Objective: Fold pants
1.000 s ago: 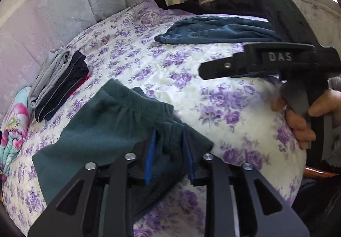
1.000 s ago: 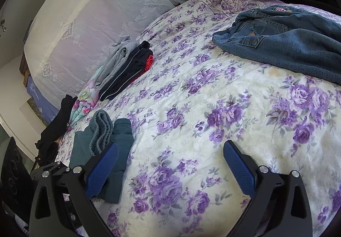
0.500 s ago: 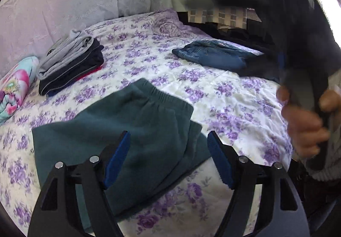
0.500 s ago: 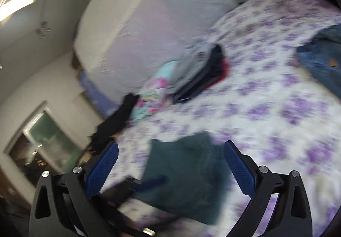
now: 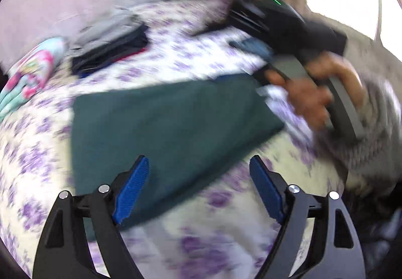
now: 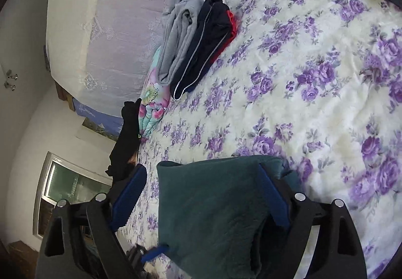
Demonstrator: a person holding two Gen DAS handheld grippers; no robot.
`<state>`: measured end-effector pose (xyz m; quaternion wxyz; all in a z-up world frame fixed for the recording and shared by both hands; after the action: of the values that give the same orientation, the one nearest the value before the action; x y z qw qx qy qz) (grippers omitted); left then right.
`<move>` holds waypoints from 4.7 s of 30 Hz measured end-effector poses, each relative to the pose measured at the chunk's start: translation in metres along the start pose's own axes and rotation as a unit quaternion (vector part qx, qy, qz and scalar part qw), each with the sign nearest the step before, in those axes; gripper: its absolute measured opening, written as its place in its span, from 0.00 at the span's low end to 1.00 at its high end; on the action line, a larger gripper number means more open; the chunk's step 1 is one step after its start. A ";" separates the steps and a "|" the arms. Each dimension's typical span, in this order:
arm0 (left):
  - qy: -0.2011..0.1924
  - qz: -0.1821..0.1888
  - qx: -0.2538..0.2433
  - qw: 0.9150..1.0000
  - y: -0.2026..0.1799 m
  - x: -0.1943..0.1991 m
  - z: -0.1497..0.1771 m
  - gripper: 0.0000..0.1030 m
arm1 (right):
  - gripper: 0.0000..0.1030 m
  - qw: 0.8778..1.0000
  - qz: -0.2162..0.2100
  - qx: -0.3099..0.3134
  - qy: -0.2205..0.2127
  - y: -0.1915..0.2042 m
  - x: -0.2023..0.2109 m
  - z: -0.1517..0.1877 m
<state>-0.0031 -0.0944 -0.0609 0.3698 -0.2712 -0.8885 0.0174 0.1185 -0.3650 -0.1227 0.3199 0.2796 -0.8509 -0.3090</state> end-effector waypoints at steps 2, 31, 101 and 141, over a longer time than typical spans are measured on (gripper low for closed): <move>-0.019 -0.006 0.039 0.999 0.019 0.007 -0.016 0.84 | 0.87 1.000 0.008 0.014 -0.022 0.014 0.012 -0.002; -0.030 -0.080 0.149 0.985 0.124 -0.030 -0.099 0.88 | 0.91 0.995 -0.025 0.089 0.032 0.072 0.015 0.048; 0.058 -0.154 0.191 0.968 0.110 -0.035 -0.020 0.95 | 0.96 0.988 0.118 0.101 0.024 0.009 0.026 0.045; 0.061 -0.081 0.166 0.981 0.110 -0.016 0.014 0.96 | 0.87 0.985 0.083 0.150 -0.030 0.065 0.082 0.095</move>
<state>0.0478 -0.0058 -0.1070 0.4632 -0.1336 -0.8681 0.1186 -0.0199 -0.3449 -0.1036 0.2733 0.2439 -0.9170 -0.1581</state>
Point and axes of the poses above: each gripper's, at about its wrist camera, not at the fingertips, and x roughly against the way its jaws point, y to its left, z to its underside, the point moved 1 cm from there along -x, roughly the way its jaws point, and after that the axes turned 15 degrees about x, right-handed, at the moved point
